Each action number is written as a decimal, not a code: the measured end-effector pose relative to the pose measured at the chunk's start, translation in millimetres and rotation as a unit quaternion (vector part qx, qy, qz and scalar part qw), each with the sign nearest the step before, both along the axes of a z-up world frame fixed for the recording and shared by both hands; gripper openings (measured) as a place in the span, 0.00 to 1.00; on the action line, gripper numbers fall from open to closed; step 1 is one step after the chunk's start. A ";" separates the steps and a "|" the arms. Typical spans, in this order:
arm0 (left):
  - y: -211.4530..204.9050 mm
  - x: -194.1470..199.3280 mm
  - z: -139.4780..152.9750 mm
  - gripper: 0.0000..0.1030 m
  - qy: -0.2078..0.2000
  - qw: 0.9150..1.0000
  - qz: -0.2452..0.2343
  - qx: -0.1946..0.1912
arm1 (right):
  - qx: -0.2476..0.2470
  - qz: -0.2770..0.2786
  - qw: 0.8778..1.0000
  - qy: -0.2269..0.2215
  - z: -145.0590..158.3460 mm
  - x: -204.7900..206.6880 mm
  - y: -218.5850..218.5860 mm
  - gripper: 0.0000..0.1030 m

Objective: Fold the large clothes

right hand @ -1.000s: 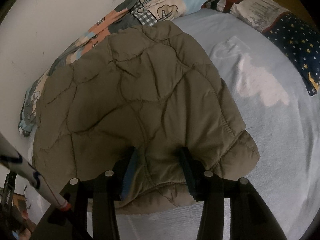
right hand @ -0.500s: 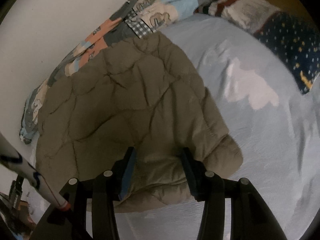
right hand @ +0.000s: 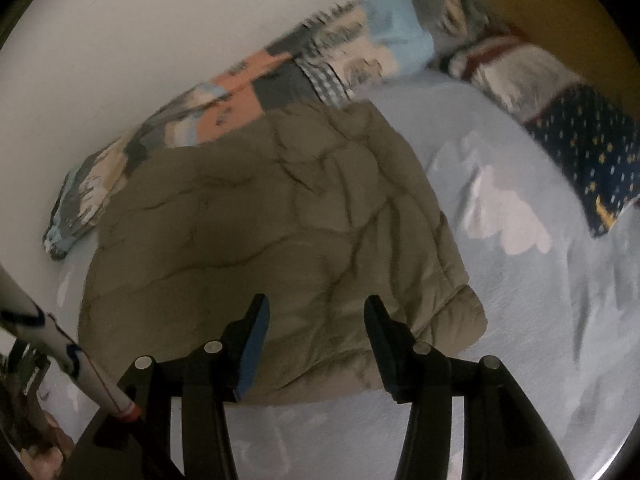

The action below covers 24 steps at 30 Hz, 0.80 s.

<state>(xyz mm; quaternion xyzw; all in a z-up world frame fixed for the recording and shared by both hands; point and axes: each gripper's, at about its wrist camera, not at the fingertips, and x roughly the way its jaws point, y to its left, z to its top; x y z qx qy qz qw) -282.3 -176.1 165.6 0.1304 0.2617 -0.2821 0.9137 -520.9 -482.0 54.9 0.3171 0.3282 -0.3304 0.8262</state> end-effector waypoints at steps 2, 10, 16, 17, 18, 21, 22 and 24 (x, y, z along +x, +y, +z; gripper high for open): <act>17.7 -23.8 16.4 1.00 0.002 1.000 -0.007 -0.016 | -0.024 0.011 0.999 -0.017 23.1 -7.8 23.2 0.52; 95.4 -133.2 55.1 1.00 -0.015 0.998 -0.054 0.014 | -0.129 0.015 0.988 -0.087 113.7 -89.8 167.8 0.74; 154.4 -195.7 80.5 1.00 -0.029 0.996 -0.078 0.009 | -0.142 0.013 0.987 -0.079 130.1 -160.4 234.9 0.81; 164.8 -204.3 85.7 1.00 -0.030 0.997 -0.077 0.002 | -0.142 0.009 0.986 -0.083 132.9 -171.0 244.2 0.81; 171.2 -209.8 88.1 1.00 -0.030 0.997 -0.073 -0.003 | -0.142 0.010 0.986 -0.087 136.1 -178.9 252.6 0.82; 184.6 -220.8 96.9 1.00 -0.032 0.997 -0.069 -0.010 | -0.154 0.006 0.984 -0.087 143.7 -195.7 273.2 0.88; 188.6 -224.4 99.2 1.00 -0.040 0.997 -0.067 -0.010 | -0.157 0.008 0.984 -0.087 145.1 -198.8 278.2 0.88; 192.5 -229.7 101.8 1.00 -0.051 0.997 -0.065 -0.006 | -0.168 0.015 0.982 -0.085 149.8 -202.0 289.0 0.89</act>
